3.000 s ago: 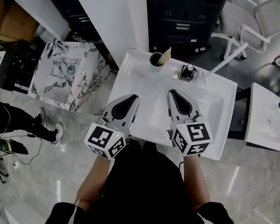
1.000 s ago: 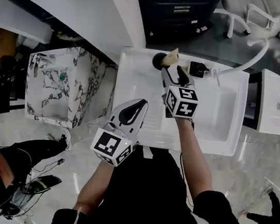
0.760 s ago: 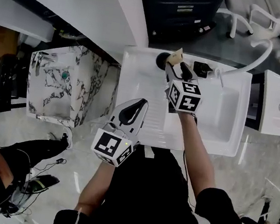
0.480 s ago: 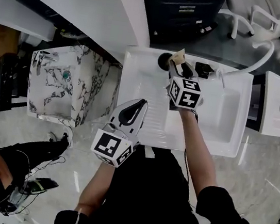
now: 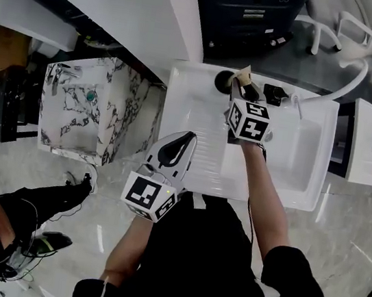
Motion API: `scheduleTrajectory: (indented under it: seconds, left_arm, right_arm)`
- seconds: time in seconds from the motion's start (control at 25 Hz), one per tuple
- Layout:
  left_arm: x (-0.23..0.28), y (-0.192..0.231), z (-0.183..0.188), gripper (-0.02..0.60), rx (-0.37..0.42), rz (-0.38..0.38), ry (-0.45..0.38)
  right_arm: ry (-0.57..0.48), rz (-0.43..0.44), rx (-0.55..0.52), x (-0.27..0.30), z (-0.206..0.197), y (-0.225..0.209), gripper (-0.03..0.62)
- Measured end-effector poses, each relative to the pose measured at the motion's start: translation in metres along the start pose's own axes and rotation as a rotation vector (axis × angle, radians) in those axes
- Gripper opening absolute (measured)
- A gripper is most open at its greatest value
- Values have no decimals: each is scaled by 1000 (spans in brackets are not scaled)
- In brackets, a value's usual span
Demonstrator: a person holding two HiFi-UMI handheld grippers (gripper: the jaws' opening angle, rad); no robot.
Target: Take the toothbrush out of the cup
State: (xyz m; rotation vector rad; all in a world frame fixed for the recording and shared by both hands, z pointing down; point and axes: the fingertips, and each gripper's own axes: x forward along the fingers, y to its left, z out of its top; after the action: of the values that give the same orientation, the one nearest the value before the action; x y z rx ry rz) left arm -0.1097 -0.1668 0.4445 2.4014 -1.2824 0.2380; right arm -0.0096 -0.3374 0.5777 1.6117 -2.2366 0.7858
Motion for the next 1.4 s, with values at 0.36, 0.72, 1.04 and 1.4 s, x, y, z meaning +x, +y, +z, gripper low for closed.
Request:
scheduleTrajectory:
  seconds: [0.36,0.72,1.04,1.4]
  left_arm:
    - [-6,0,0,28,-4,19,-10]
    - [-12,-6,3,28,-2,35,-27]
    - [-20,-16,7,28,8,47,-56]
    - [-26,-38,13,28,24,65,-96]
  right_arm:
    - [1,13,7,-1,2,3,46]
    - [-29,57,22,-10,11,7,46]
    - [-79,104,21,-29,34,17,46]
    - [-149,168,32,-64,61,21,46]
